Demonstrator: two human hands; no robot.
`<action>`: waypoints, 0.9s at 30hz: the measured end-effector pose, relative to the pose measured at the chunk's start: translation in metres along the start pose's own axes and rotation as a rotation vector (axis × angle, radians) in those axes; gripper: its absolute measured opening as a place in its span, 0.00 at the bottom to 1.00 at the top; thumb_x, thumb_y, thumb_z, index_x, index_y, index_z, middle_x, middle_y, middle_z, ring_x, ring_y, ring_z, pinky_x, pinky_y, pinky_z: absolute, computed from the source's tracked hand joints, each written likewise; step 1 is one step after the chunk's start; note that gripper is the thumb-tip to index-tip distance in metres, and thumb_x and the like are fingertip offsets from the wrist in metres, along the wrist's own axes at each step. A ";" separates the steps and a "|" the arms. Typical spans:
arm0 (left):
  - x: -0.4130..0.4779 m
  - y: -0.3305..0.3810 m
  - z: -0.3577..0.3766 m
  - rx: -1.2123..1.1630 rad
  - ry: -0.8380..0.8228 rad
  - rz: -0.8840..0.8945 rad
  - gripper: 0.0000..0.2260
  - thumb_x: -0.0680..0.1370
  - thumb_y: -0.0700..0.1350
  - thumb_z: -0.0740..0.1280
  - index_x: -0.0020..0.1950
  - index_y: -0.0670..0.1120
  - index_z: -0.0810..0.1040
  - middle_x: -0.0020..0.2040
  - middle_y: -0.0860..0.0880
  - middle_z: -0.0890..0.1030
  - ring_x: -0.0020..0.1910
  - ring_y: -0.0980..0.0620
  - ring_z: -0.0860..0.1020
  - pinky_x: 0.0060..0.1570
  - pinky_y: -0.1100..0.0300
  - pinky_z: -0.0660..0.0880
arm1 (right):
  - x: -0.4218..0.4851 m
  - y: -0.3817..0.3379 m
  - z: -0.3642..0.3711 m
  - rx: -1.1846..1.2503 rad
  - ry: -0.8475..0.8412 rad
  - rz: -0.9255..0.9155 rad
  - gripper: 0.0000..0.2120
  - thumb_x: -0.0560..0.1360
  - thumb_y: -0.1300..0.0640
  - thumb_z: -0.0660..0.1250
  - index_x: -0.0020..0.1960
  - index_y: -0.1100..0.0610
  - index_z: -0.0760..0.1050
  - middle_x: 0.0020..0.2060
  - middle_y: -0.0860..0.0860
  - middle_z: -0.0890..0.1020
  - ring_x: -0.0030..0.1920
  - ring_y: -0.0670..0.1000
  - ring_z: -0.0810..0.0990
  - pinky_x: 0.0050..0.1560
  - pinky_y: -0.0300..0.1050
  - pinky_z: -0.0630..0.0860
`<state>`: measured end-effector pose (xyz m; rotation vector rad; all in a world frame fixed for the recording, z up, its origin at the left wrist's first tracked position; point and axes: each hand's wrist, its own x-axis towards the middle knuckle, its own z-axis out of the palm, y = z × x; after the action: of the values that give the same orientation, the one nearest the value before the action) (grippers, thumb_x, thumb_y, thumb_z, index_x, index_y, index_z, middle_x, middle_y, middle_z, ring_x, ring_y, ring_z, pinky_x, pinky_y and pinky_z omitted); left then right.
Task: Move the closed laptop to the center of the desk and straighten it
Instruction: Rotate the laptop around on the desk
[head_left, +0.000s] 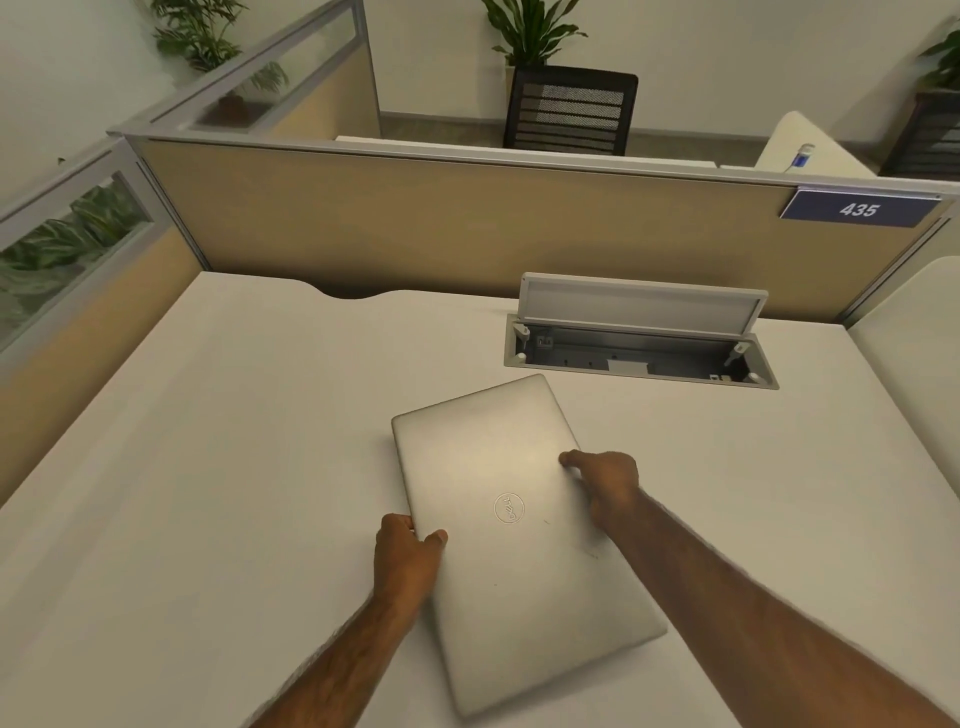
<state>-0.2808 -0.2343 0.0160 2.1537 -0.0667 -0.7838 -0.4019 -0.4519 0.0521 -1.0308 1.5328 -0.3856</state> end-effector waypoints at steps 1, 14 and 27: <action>-0.003 -0.002 0.000 -0.007 0.010 -0.005 0.14 0.74 0.43 0.73 0.53 0.40 0.72 0.53 0.41 0.78 0.45 0.46 0.77 0.37 0.59 0.70 | 0.002 -0.002 0.002 -0.010 -0.012 -0.004 0.14 0.65 0.61 0.81 0.37 0.63 0.76 0.36 0.54 0.79 0.37 0.55 0.78 0.44 0.48 0.76; -0.035 -0.018 0.005 -0.131 0.044 -0.135 0.12 0.75 0.40 0.71 0.48 0.40 0.67 0.42 0.46 0.74 0.39 0.47 0.73 0.36 0.58 0.68 | 0.018 -0.017 0.033 -0.236 -0.107 -0.060 0.17 0.63 0.60 0.82 0.33 0.60 0.72 0.31 0.54 0.75 0.31 0.52 0.74 0.32 0.42 0.68; -0.058 -0.018 0.012 -0.271 0.027 -0.252 0.14 0.72 0.37 0.69 0.51 0.39 0.65 0.44 0.42 0.74 0.36 0.46 0.72 0.33 0.59 0.69 | 0.033 -0.011 0.054 -0.409 -0.163 -0.163 0.18 0.64 0.59 0.81 0.38 0.60 0.71 0.33 0.55 0.72 0.33 0.54 0.71 0.34 0.43 0.66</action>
<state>-0.3381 -0.2129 0.0267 1.9349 0.3134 -0.8529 -0.3450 -0.4671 0.0257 -1.4750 1.4147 -0.0939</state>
